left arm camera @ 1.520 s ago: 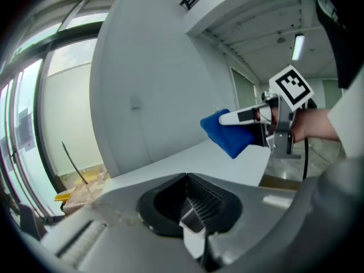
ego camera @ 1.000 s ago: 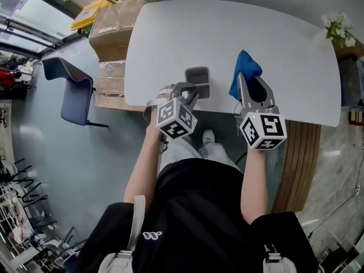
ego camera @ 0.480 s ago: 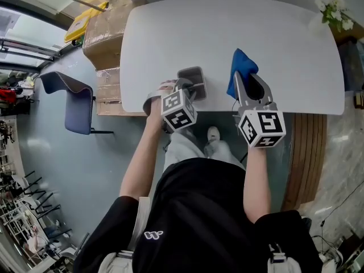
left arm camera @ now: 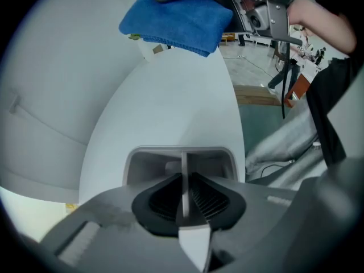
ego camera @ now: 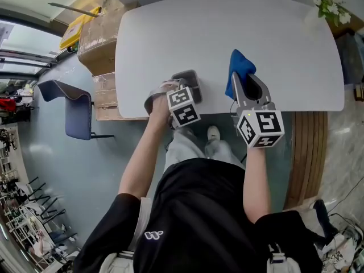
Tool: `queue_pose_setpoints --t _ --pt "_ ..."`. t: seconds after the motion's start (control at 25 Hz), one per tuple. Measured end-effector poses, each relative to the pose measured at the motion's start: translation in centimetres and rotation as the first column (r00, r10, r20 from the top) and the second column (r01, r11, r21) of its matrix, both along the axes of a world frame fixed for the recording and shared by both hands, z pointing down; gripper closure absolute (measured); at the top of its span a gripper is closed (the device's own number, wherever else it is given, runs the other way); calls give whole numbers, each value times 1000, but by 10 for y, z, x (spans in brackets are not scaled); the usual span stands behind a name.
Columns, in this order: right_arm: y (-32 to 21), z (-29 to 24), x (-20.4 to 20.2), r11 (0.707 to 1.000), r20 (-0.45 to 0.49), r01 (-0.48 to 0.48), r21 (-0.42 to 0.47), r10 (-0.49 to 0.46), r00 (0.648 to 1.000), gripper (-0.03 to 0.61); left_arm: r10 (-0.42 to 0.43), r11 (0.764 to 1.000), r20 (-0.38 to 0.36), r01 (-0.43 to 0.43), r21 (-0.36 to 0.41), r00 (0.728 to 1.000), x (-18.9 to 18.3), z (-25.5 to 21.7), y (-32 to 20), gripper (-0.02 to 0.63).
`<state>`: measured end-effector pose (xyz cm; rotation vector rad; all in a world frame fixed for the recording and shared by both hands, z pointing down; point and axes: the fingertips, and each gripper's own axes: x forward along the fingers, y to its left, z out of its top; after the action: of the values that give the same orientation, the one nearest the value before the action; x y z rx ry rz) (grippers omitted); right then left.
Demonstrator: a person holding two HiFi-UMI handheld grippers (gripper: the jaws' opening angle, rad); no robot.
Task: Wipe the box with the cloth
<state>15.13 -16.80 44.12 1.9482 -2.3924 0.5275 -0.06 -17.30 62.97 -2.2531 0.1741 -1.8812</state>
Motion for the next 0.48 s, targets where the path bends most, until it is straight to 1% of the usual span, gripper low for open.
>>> queue_pose_setpoints --t 0.12,0.24,0.4,0.48 --pt "-2 2 -3 1000 -3 13 -4 -13 1000 522 18 1000 41 -19 5 999 2 4 1 552" --pt "-5 2 -6 1000 -3 25 -6 -26 1000 522 17 1000 64 -17 9 998 3 4 1 552" --pt "-8 2 -10 999 -1 39 -9 -39 999 522 20 998 116 -27 53 993 7 4 -2 549" --pt "-9 3 -12 999 1 44 -9 -44 999 522 22 997 128 -30 67 992 8 5 -4 548"
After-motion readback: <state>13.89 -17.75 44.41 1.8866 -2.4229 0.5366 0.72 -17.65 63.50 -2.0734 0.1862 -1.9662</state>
